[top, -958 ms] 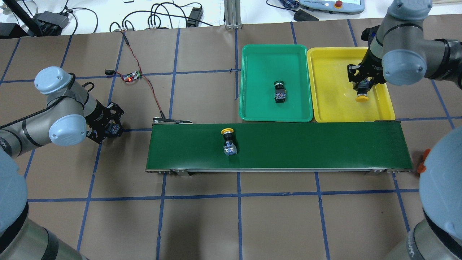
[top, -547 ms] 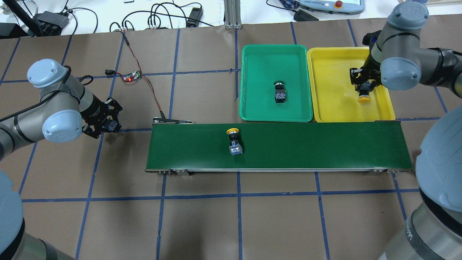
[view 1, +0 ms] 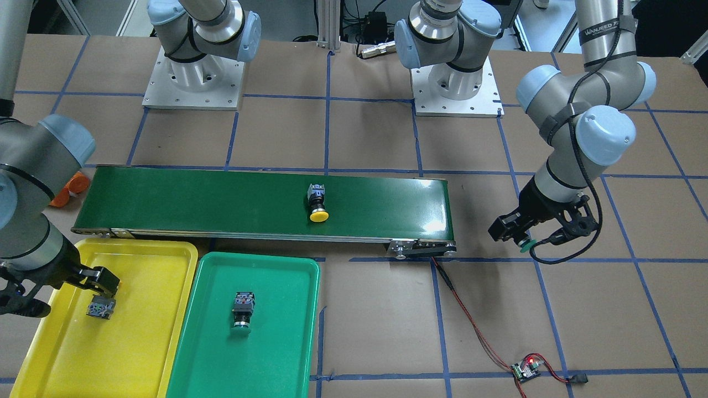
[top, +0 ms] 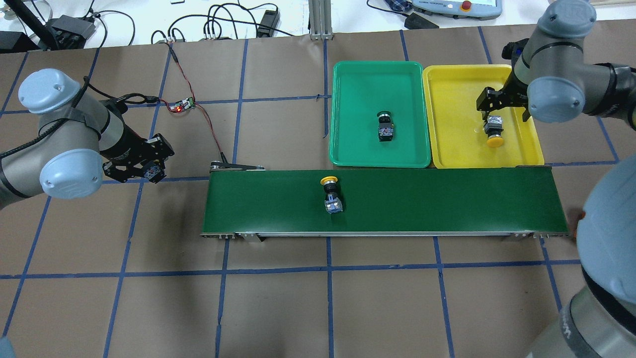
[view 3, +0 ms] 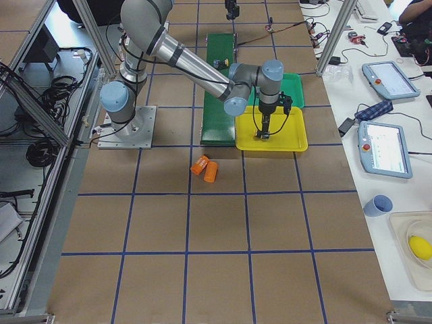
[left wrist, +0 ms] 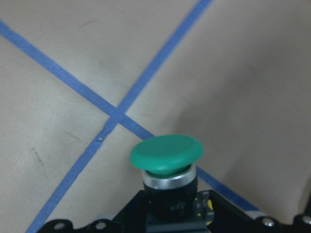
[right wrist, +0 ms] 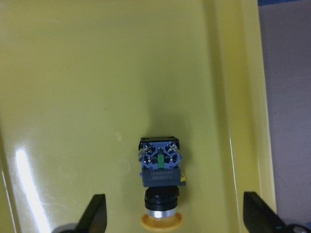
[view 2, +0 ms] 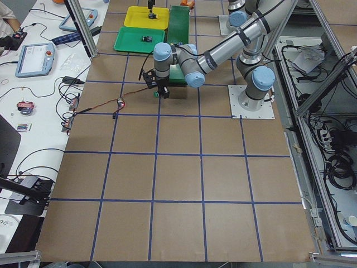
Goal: Sort buttons by color to trays
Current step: 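Release the yellow button in the yellow tray while left lifts the green button, then place the green button on the belt with left while right reaches the belt's yellow button, then carry the yellow button to the yellow tray with right while left rises away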
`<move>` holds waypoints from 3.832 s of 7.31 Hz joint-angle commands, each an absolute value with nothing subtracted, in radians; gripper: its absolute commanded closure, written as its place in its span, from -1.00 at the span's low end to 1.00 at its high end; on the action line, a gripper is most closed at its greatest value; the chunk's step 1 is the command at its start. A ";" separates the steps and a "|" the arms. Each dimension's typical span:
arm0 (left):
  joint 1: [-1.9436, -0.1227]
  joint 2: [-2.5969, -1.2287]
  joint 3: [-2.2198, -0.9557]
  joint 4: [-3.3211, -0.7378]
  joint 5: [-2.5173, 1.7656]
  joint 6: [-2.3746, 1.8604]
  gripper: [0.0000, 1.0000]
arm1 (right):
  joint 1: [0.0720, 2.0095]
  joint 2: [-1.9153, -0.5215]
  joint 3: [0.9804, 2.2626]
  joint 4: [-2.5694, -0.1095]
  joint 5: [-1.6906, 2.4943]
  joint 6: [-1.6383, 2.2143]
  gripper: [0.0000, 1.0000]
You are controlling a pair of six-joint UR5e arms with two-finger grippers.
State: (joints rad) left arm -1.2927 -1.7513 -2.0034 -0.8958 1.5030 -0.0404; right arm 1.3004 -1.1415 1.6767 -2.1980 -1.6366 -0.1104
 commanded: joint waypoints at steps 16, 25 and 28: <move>-1.683 -1.702 -2.117 -0.698 1.572 -0.010 -1.00 | 1.689 -1.427 1.898 -1.975 -1.542 0.372 -1.00; -1.467 -1.458 -1.722 -1.457 1.552 -0.041 -1.00 | 1.727 -1.313 1.911 -1.997 -1.523 0.397 0.89; -1.473 -1.549 -1.586 -1.523 1.560 -0.072 -1.00 | 1.717 -1.327 1.885 -1.993 -1.528 0.394 1.00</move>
